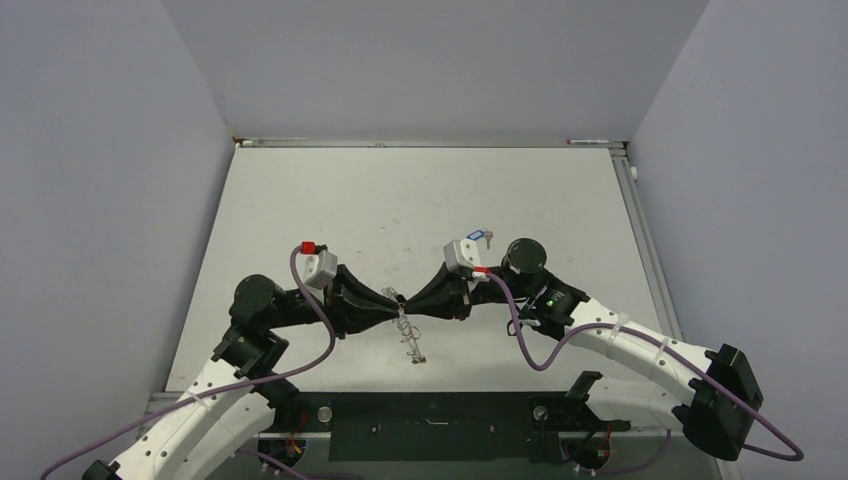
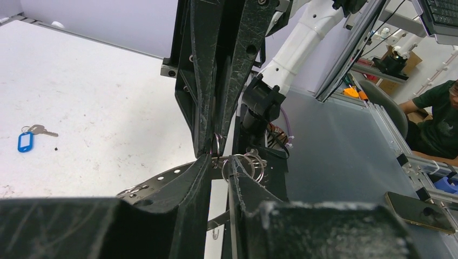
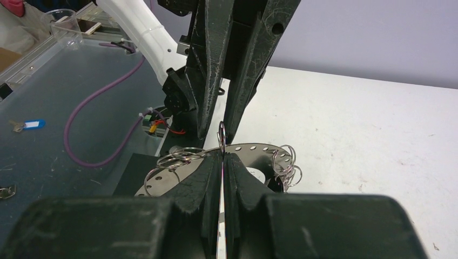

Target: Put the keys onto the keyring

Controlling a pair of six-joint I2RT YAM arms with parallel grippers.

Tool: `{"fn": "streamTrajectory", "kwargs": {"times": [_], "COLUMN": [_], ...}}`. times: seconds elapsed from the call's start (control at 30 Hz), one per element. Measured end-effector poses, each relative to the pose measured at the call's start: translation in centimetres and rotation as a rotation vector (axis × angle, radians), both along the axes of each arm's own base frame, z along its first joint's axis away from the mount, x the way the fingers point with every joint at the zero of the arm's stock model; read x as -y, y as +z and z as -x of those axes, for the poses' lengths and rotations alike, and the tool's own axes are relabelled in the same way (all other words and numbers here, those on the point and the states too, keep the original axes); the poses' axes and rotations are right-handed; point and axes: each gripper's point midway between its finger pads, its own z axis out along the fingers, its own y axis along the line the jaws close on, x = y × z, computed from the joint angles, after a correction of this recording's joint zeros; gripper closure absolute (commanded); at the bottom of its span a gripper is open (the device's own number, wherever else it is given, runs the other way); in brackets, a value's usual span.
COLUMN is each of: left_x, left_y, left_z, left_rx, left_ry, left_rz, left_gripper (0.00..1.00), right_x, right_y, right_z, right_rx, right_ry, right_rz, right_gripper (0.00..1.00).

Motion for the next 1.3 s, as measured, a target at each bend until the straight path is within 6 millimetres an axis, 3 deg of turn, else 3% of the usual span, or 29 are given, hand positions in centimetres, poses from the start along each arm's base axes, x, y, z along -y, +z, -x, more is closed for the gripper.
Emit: {"fn": "streamTrajectory", "kwargs": {"times": [0.23,0.37,0.63,0.83,1.07,1.3], "left_x": [0.1,0.2,0.1,-0.1,-0.8,-1.9], "left_y": [-0.2,-0.3,-0.4,-1.3,-2.3,-3.0], "left_z": [-0.5,-0.6,-1.0,-1.5,-2.9,-5.0], "left_rx": [-0.008,-0.010,0.001,-0.003,-0.012,-0.005], "left_ry": [0.015,0.019,0.042,0.079,0.163,0.292], "left_rz": [-0.005,-0.006,-0.011,-0.041,-0.075,-0.113], "left_gripper": [0.91,1.00,1.00,1.00,1.00,1.00], "right_x": [-0.1,-0.3,-0.4,-0.6,-0.2,4.4], "right_y": [0.1,0.2,0.1,-0.3,0.5,4.9], "right_z": [-0.1,0.0,0.1,-0.6,-3.2,-7.5], "right_rx": [-0.004,-0.005,-0.010,-0.023,-0.011,0.007], "right_ry": [0.001,0.006,0.014,-0.021,-0.198,-0.603], "right_rz": [-0.006,-0.010,-0.009,0.001,-0.022,-0.198], "right_gripper": [0.95,0.95,0.94,0.55,0.49,0.42]}}
